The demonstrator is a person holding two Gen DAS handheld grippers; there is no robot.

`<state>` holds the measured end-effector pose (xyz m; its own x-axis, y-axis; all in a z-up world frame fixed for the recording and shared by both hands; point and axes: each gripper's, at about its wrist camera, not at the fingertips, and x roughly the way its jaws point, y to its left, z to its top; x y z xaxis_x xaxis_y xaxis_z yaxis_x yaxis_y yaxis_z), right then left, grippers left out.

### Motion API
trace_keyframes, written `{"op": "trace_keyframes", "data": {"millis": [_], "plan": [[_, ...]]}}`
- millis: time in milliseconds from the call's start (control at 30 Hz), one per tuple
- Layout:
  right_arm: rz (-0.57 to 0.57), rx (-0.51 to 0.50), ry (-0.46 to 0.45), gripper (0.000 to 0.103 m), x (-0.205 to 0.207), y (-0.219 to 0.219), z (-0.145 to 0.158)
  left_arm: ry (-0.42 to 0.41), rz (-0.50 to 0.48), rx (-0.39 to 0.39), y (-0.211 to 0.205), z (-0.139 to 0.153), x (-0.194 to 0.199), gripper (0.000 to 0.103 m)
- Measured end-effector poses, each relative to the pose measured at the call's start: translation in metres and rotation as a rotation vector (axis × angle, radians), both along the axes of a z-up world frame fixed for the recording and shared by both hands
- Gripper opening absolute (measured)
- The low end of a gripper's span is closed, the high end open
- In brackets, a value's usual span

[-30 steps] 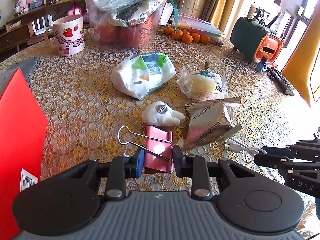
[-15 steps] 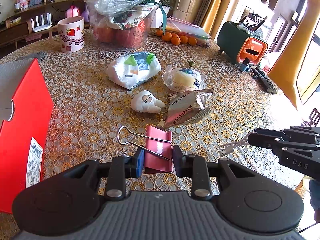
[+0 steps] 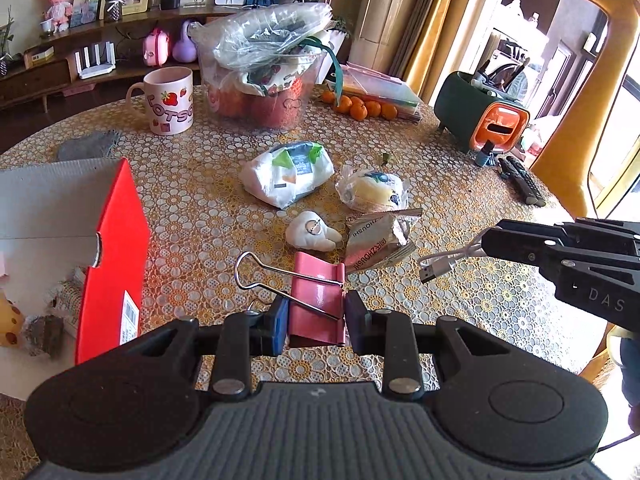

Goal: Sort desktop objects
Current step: 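Carry the clip with left tool while right tool carries the cable into the shoebox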

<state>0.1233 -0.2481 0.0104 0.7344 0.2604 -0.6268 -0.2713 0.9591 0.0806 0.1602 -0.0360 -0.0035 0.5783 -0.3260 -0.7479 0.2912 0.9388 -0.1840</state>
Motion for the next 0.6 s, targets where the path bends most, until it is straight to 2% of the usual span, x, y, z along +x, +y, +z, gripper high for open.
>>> {"op": "trace_keyframes", "data": {"millis": [300,600], "plan": [[0.092,0.006,-0.066,0.015,0.011,0.052,0.04,-0.061,0.052,0.014,0.044,0.031,-0.009,0.028],[0.207,-0.009,-0.11,0.015,0.028,0.127,0.062,-0.097,0.13,0.058,0.107,0.048,-0.009,0.028]]}}
